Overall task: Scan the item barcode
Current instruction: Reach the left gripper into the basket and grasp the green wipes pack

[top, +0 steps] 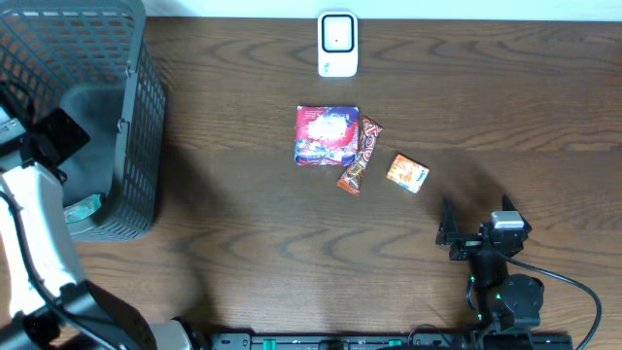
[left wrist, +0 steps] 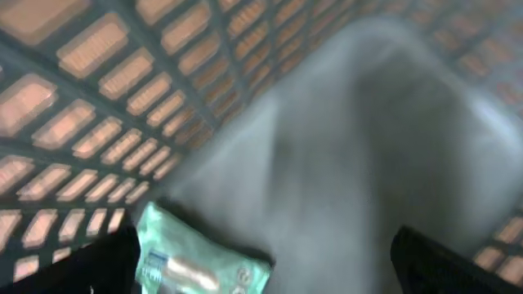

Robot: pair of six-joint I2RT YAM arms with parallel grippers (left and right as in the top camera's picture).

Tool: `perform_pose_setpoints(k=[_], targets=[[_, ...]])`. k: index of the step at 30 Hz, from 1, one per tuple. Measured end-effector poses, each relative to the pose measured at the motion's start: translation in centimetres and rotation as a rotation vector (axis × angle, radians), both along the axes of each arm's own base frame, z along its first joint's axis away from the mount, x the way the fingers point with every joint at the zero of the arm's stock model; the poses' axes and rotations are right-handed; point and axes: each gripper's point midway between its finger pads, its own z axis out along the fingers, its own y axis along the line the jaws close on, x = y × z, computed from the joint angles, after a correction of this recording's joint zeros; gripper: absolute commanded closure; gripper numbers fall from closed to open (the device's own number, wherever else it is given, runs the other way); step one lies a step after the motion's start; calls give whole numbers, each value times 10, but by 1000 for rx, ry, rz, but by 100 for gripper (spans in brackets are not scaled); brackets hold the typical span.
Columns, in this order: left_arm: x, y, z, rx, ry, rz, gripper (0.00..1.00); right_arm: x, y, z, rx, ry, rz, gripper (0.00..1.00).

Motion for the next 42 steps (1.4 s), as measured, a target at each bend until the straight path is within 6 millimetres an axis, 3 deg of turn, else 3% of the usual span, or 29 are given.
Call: perform_pose_setpoints(k=[11, 23, 24, 26, 30, 33, 34, 39, 42], targets=[[-29, -8, -91, -233, 162, 357, 2, 0, 0, 0, 0, 0, 0, 1], [-37, -13, -128, -296, 242, 445, 2, 0, 0, 0, 0, 0, 0, 1], [-38, -13, -131, -299, 249, 447, 6, 0, 0, 0, 0, 0, 0, 1], [-38, -13, -135, -305, 255, 457, 31, 0, 0, 0, 0, 0, 0, 1], [-37, -12, -136, -301, 253, 450, 60, 0, 0, 0, 0, 0, 0, 1], [-36, -11, -136, -292, 258, 429, 89, 0, 0, 0, 0, 0, 0, 1], [-37, -11, -135, -286, 262, 420, 92, 0, 0, 0, 0, 0, 0, 1], [-36, -10, -131, -276, 258, 401, 93, 0, 0, 0, 0, 0, 0, 1], [-28, -6, -113, -251, 201, 376, 93, 0, 0, 0, 0, 0, 0, 1]])
